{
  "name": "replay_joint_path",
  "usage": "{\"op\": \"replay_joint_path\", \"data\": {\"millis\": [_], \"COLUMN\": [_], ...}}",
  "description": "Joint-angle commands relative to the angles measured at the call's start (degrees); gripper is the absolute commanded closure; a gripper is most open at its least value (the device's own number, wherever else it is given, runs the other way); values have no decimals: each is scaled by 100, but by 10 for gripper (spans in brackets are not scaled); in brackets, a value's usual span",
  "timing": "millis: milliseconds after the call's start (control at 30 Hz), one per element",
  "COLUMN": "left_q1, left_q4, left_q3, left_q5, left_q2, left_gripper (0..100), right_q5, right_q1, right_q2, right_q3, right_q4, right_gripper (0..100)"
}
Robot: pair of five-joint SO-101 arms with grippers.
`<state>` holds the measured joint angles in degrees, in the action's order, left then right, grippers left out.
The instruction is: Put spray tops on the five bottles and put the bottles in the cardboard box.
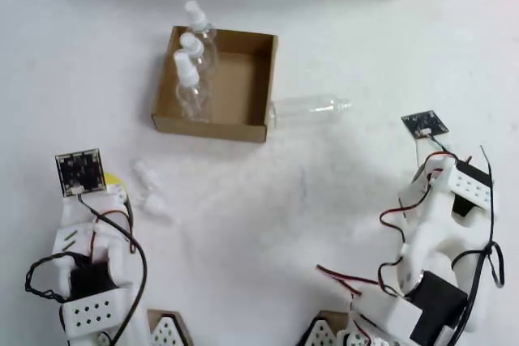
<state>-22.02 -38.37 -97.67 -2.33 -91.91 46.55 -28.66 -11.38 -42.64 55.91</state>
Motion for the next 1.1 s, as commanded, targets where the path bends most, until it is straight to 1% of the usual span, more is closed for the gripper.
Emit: {"op": "replay_joint_path", "data": {"millis": [0, 67, 200, 333, 467, 533, 733, 800, 933, 1000, 1067], "left_q1": [22, 22, 22, 22, 22, 22, 22, 22, 22, 22, 22], "left_q4": [-105, -105, -105, -105, -105, -105, -105, -105, -105, -105, -105], "left_q3": [35, 35, 35, 35, 35, 35, 35, 35, 35, 35, 35], "left_q5": [-70, -70, -70, -70, -70, -70, -70, -70, -70, -70, -70], "left_q2": [-92, -92, -92, -92, -92, -92, -92, -92, -92, -92, -92], "left_gripper": [950, 950, 950, 950, 950, 950, 950, 950, 950, 950, 950], "right_q5": [44, -9, -571, -949, -1231, -1231, -1222, -1240, -1266, -1565, -1776], "right_q1": [13, -22, -57, -57, -22, 13, 4, 31, 48, 13, 40], "right_q2": [31, 48, 48, 48, 48, 48, 57, 57, 57, 57, 57], "right_q3": [387, 519, 571, 571, 580, 580, 668, 668, 668, 677, 677], "right_q4": [-92, -75, -66, -57, -66, -92, -66, -66, -66, -75, -66], "right_gripper": [733, 733, 734, 735, 796, 819, 729, 733, 779, 779, 753]}}
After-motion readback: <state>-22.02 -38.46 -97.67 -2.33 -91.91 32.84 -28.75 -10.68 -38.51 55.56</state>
